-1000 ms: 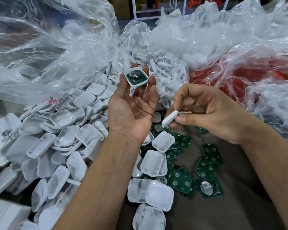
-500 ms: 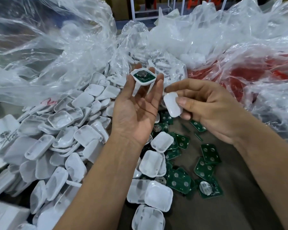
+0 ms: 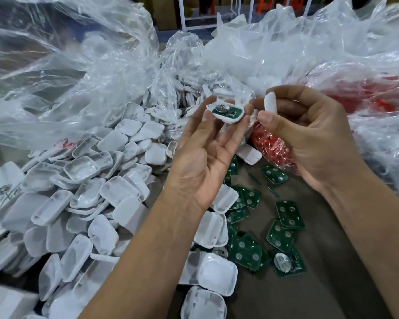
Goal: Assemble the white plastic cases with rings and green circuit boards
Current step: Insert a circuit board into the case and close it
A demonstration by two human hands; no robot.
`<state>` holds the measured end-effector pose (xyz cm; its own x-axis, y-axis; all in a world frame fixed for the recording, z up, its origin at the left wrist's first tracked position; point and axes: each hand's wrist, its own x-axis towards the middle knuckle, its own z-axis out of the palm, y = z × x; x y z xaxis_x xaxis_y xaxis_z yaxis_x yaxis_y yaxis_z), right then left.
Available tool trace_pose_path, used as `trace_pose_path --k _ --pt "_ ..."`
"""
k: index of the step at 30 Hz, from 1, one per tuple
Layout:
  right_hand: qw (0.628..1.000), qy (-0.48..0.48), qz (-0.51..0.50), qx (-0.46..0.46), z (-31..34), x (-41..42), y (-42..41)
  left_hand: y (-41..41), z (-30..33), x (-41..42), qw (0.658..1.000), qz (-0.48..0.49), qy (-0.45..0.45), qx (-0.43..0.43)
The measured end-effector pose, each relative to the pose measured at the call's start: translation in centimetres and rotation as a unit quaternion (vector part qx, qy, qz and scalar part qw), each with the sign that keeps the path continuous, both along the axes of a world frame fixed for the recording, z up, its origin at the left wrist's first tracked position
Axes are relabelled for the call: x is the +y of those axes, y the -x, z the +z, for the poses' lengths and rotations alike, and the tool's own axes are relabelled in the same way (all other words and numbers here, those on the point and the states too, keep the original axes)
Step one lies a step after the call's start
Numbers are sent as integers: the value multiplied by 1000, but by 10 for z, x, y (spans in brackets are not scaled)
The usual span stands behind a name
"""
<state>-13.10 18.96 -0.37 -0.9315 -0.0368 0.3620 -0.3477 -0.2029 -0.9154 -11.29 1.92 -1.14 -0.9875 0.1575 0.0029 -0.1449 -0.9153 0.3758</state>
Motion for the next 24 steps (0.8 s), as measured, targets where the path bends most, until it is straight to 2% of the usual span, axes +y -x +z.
trace_pose_path --k 8,14,18,24 --pt "993 -92 -61 45 6 8 1 -2 -8 11 997 -11 71 13" --pt "979 -155 -98 90 7 11 1 -4 -9 14 998 -22 50 25" --pt "976 -167 -95 99 7 12 1 -3 -9 11 999 -33 18 29" --pt "976 -165 -84 112 5 11 2 -6 -6 12 999 -40 17 32"
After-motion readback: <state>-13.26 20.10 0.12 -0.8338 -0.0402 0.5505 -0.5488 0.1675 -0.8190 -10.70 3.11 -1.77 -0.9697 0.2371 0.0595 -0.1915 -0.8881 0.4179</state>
